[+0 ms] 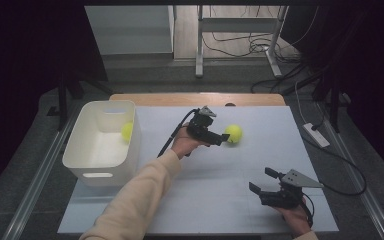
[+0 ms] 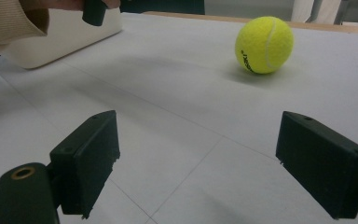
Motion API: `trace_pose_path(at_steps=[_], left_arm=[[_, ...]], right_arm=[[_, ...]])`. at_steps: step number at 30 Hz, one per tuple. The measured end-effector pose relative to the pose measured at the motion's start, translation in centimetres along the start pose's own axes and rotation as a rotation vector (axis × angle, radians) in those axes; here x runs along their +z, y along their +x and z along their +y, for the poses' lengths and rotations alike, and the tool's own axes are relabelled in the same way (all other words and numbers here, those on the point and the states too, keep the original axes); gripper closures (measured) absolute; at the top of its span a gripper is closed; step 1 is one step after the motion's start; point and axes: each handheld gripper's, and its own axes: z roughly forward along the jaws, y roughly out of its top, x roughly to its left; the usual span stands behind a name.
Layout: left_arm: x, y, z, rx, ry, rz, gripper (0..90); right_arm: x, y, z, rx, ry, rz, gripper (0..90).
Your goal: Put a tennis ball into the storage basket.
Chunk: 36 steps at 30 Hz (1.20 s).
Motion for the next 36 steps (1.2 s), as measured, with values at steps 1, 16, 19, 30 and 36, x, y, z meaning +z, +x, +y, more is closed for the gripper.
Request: trace_pose_path(at_steps=[1, 16, 19, 30, 36], left_arm=[[0.1, 0.0, 0.0, 0.003, 0.005, 0.001, 8.8], [1.8, -0.5, 0.6, 0.006, 0.033, -0.006, 8.4], [2.1, -0.4, 0.7, -0.003, 0.042, -0.008, 8.4], [3.3, -0.6, 1.1, -0.006, 0.045, -0.007, 8.4], [4.0, -0.3, 1.2, -0.014, 0.057, 0.009, 8.5]], right_arm=[[0.0, 0.0, 0.0, -0.001, -0.002, 0.001, 13.4], [0.0, 0.1, 0.1, 0.002, -0.003, 0.002, 13.4], [0.0, 0.1, 0.1, 0.002, -0.005, 0.005, 13.5], [-0.1, 0.1, 0.1, 0.001, -0.008, 0.003, 13.4], [-0.1, 0.1, 0.1, 0.0, -0.007, 0.003, 13.4]])
